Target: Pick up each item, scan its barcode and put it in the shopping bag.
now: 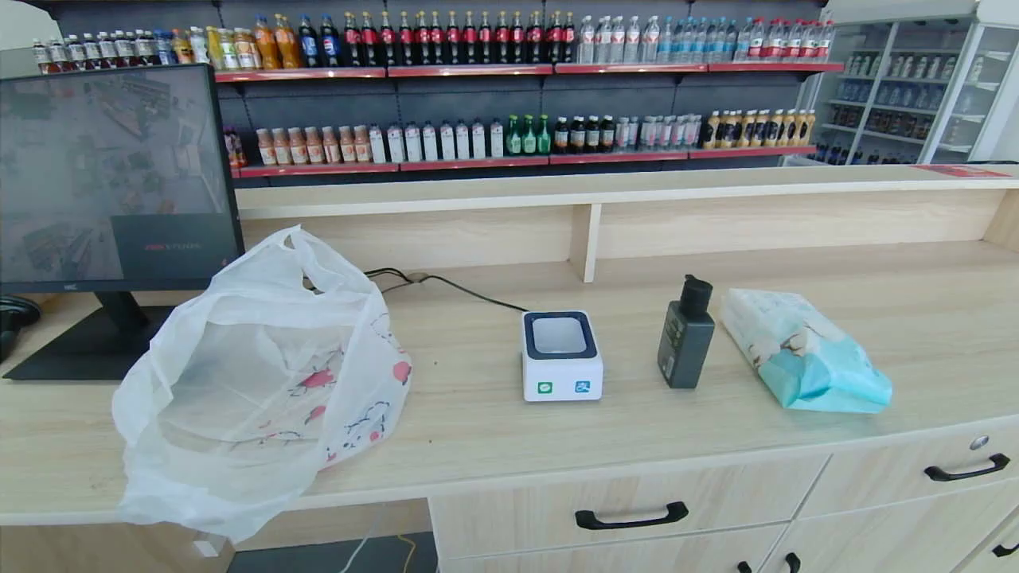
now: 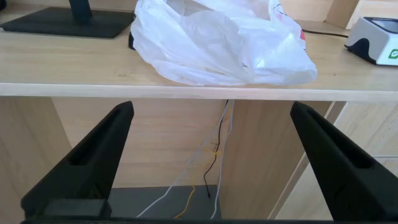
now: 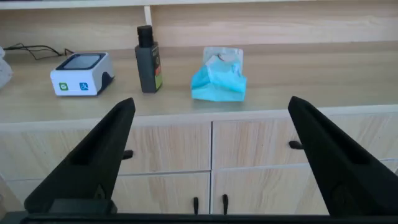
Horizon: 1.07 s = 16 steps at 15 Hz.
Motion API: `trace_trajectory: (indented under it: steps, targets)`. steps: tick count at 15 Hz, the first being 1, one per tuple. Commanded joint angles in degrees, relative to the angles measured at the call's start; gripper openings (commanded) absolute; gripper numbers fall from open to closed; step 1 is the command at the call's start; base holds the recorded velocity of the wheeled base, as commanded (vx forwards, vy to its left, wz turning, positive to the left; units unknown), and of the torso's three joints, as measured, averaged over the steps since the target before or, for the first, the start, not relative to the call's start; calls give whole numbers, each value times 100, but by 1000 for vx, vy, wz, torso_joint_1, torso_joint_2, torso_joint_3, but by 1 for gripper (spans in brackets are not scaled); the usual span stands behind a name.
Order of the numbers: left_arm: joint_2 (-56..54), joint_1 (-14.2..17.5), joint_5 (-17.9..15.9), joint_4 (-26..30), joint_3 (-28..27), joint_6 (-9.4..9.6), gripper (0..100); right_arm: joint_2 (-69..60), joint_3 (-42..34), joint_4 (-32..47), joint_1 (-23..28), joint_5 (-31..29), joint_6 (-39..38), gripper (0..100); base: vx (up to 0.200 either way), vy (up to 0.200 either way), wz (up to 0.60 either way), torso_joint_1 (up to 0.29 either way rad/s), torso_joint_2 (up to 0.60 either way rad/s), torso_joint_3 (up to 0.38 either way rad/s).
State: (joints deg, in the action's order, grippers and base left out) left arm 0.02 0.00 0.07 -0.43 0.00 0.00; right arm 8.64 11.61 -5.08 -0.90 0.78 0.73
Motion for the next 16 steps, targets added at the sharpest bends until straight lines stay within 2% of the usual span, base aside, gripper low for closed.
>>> trace_trajectory:
  steps: [1,4,6,8,13,16]
  targets:
    - [-2,0,1,-1,0,0,100,2563,949,-1856,-68,36,164,100,0,0,0,0,0,0]
    - [-2,0,1,-1,0,0,100,4690,325,-5609,-86,36,270,100,0,0,0,0,0,0]
    - [-2,0,1,-1,0,0,100,5587,88,-6848,-217,36,428,100,0,0,0,0,0,0]
    - [-2,0,1,-1,0,0,100,6211,131,-7349,-446,36,445,100,0,0,0,0,0,0]
    - [-2,0,1,-1,0,0,100,6914,88,-7604,-762,27,463,100,0,0,0,0,0,0]
    - [-2,0,1,-1,0,0,100,7028,-493,-7832,-894,19,595,100,0,0,0,0,0,0]
